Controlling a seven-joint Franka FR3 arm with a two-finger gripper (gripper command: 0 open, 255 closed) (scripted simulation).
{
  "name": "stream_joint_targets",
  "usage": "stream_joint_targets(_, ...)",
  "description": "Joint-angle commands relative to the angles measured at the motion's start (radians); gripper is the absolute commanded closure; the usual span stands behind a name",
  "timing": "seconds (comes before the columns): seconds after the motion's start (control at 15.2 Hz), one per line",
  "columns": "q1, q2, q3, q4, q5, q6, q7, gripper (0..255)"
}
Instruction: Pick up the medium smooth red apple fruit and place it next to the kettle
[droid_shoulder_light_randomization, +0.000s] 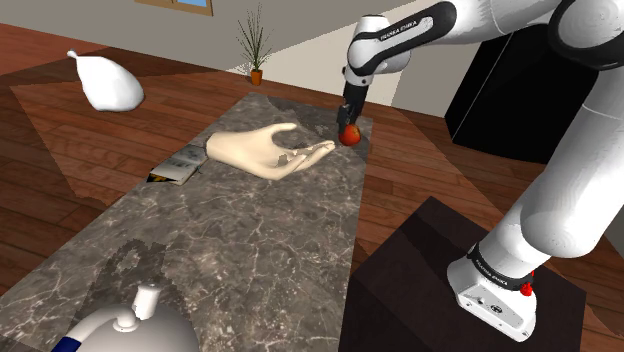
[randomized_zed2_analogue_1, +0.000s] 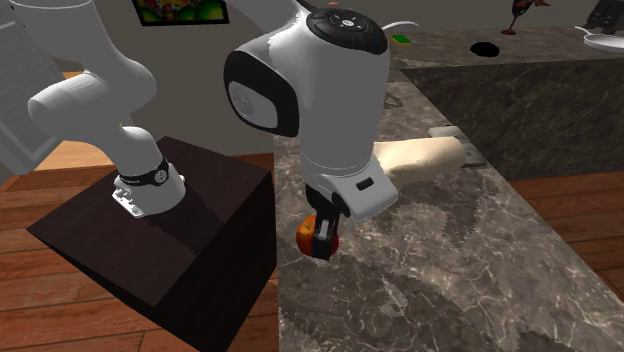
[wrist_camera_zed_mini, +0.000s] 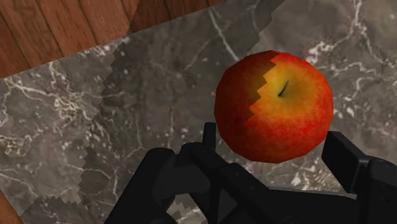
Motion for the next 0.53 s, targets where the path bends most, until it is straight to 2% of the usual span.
stream_joint_targets(0.0, 0.000, -0.012, -0.001, 0.013, -0.003, -0.025, 0.003, 255)
stream_joint_targets(0.46, 0.001, -0.049, -0.002, 0.063, -0.013, -0.111, 0.013, 255)
